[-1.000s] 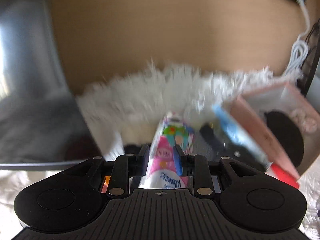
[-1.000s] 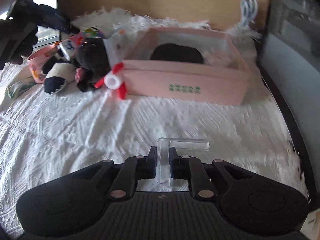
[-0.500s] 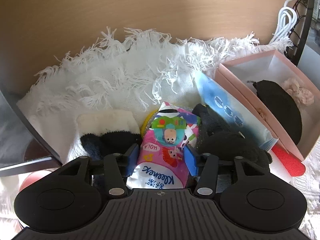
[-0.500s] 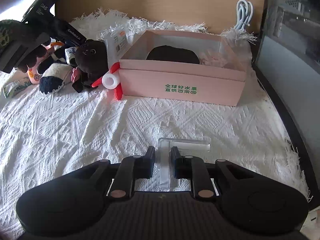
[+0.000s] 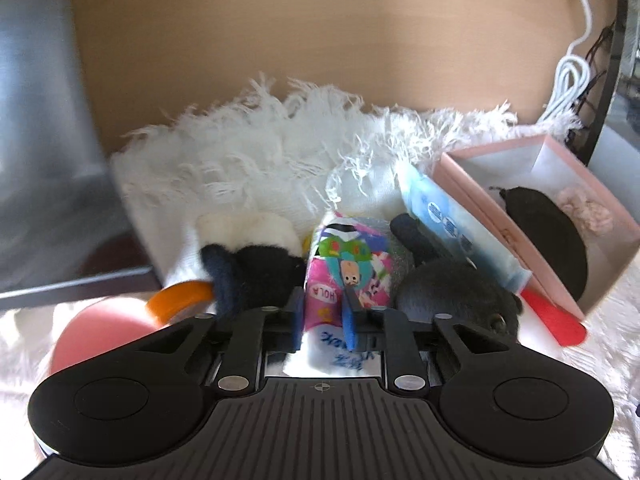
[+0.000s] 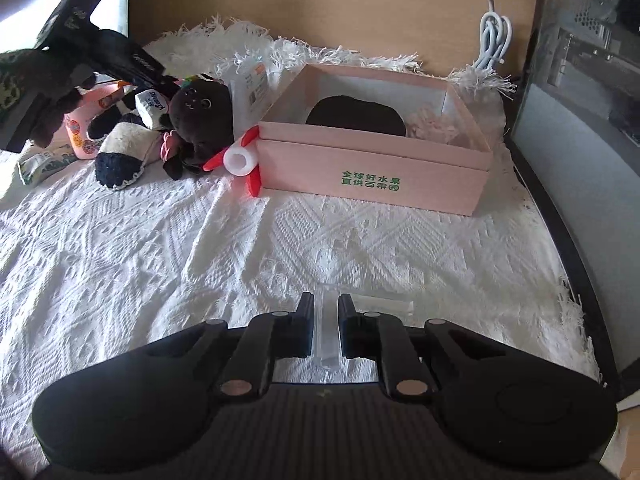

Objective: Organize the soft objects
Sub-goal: 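Grasp the pink Kleenex pack with the left gripper while the right holds the clear stand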

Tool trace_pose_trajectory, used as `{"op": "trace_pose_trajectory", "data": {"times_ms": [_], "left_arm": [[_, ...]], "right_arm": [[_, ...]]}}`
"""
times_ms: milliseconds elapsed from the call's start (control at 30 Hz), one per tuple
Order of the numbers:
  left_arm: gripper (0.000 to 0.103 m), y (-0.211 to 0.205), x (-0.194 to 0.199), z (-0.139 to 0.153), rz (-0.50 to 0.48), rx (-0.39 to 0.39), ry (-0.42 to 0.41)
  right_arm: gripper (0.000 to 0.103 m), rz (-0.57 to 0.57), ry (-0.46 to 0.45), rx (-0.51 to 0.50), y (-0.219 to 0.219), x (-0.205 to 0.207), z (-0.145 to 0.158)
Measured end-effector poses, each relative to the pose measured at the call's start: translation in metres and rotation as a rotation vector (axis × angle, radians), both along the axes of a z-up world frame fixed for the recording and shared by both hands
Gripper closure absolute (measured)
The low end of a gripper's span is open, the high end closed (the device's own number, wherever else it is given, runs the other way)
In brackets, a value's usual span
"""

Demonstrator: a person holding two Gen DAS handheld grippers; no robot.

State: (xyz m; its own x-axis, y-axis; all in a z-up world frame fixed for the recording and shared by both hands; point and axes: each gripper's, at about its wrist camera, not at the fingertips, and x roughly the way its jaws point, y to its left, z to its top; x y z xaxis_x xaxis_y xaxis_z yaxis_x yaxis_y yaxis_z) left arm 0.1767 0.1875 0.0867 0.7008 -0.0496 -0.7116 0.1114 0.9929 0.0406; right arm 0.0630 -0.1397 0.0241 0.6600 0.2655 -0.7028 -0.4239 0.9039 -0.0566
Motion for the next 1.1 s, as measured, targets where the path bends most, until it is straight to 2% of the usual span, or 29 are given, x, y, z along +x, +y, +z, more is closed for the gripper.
{"op": "trace_pose_trajectory", "data": {"times_ms": [300, 433, 500, 600, 700, 767, 867, 1000, 1100], "left_arm": [[0.088, 0.016, -0.068, 0.021, 0.039, -0.087, -0.067], [0.090, 0.016, -0.087, 0.020, 0.020, -0.160, -0.027], [0.091, 0.011, -0.090, 0.015, 0.011, -0.173, -0.002], [0.090, 0.009, -0.084, 0.005, 0.070, -0.201, -0.010], [0.088, 0.017, -0.070, -0.002, 0.183, -0.260, -0.052], [0.085, 0.019, -0.068, -0.002, 0.228, -0.251, -0.084], [0.084, 0.015, -0.070, -0.005, 0.251, -0.189, -0.085], [0.084, 0.005, -0.060, 0.001, 0.191, -0.160, -0.135], [0.081, -0.005, -0.022, 0.002, 0.123, -0.124, -0.075]], "right_arm": [[0.091, 0.046, -0.018, -0.005, 0.002, -0.008, 0.008], [0.091, 0.086, -0.030, -0.007, 0.010, -0.009, 0.011], [0.091, 0.102, -0.032, -0.006, 0.014, -0.010, 0.012], [0.091, 0.124, -0.033, -0.011, 0.019, -0.012, 0.011], [0.091, 0.134, -0.032, -0.015, 0.022, -0.015, 0.010], [0.091, 0.131, -0.036, -0.018, 0.022, -0.018, 0.010], [0.091, 0.115, -0.041, -0.021, 0.019, -0.019, 0.009], [0.091, 0.085, -0.017, -0.028, 0.014, -0.010, 0.003], [0.091, 0.079, 0.003, -0.036, 0.014, -0.001, -0.001]]}}
